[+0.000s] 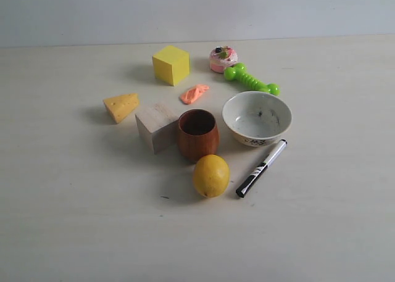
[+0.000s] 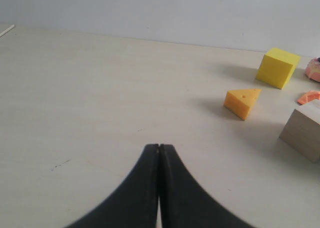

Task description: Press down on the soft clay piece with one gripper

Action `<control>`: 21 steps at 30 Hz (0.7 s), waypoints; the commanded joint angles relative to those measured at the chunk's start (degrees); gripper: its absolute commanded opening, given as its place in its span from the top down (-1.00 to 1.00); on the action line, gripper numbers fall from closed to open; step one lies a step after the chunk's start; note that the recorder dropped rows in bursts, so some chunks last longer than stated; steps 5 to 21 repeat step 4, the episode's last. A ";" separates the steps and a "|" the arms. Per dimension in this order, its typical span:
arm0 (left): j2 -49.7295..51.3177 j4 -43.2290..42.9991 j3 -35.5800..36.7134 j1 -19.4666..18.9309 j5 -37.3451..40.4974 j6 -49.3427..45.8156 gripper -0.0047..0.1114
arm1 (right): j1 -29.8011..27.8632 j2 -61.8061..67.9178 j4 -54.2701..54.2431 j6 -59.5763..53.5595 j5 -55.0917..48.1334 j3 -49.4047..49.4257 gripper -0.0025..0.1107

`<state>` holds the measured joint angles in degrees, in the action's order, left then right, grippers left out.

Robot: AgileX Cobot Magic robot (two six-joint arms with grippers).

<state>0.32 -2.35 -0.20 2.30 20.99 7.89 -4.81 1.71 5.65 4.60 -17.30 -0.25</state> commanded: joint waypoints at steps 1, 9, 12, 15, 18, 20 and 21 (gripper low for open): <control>-0.32 0.33 0.20 0.43 -0.34 -0.34 0.92 | -0.30 -0.37 0.36 -0.05 0.67 0.25 0.96; -0.32 0.33 0.20 0.43 -0.34 -0.34 0.92 | -0.30 -0.37 0.36 -0.05 0.67 0.25 0.96; -0.32 0.33 0.20 0.43 -0.34 -0.34 0.92 | -0.30 -0.37 0.36 -0.05 0.67 0.25 0.96; -0.32 0.33 0.20 0.43 -0.34 -0.34 0.92 | -0.30 -0.37 0.36 -0.05 0.67 0.25 0.96; -0.32 0.33 0.20 0.43 -0.34 -0.34 0.92 | -0.30 -0.37 0.36 -0.05 0.67 0.25 0.96; -0.32 0.33 0.20 0.43 -0.34 -0.34 0.92 | -0.30 -0.37 0.36 -0.05 0.67 0.25 0.96; -0.32 0.33 0.20 0.43 -0.34 -0.34 0.92 | -0.30 -0.37 0.36 -0.05 0.67 0.25 0.96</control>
